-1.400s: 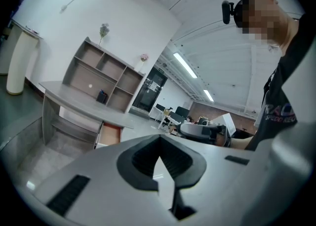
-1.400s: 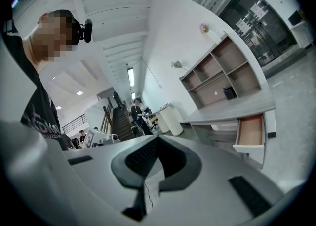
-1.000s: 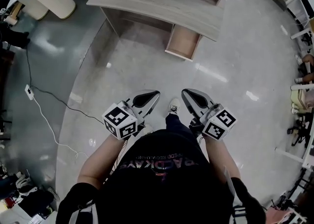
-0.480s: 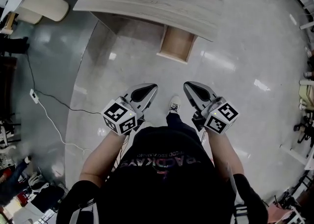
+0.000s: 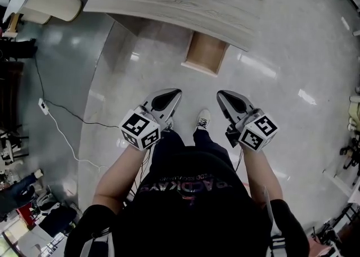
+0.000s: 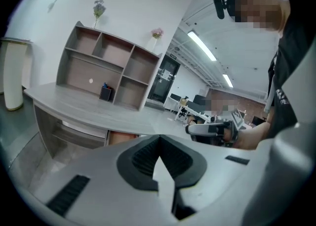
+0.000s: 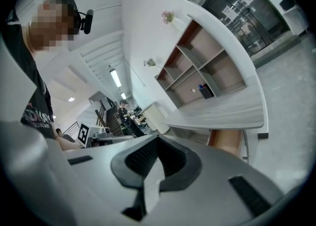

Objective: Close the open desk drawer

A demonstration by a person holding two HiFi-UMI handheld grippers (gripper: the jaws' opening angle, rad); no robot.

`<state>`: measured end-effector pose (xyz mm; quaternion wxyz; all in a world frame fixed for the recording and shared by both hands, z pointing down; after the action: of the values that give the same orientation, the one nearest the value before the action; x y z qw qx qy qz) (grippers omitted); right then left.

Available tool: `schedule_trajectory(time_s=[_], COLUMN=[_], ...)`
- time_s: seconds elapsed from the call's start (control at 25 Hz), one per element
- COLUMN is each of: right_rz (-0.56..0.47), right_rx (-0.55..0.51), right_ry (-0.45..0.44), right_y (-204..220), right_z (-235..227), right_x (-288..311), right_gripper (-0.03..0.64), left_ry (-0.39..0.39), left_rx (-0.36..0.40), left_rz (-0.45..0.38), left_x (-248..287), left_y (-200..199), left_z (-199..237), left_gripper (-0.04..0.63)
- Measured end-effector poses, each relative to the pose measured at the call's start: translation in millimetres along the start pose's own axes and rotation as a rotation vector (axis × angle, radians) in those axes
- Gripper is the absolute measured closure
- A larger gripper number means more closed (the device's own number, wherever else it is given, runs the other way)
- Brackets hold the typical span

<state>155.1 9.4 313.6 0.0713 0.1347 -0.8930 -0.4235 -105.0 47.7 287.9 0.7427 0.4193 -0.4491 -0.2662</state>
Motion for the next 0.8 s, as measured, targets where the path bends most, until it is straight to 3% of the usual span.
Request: schedule_trajectory(time_s=[0.48, 0.8], right_rz=[-0.029, -0.027], right_rx=[-0.021, -0.026], right_ry=[0.131, 0.243], right_y=[20.4, 48.8], right_z=[-5.7, -16.9], right_x=[27.6, 34.2], right_gripper=[0.600, 0.600], left_ry=[0.067, 0.089], left_rx=[0.125, 0.160], left_rz=[0.049, 0.078], left_x=[26.2, 43.5], left_y=[13.3, 35.2], left_z=[51.2, 78.4], left_gripper=[0.584, 0.584])
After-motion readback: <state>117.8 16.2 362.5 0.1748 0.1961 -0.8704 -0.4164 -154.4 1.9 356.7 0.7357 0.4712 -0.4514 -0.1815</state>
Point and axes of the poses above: the fingertips, and each gripper's own axes: x forward along the fingers, z to its left, y out of its underside, the point moved 10 cm from there along -x, backward along the fingers, and after that the axes turned 12 degrees about -y, right-handed, at the moved point
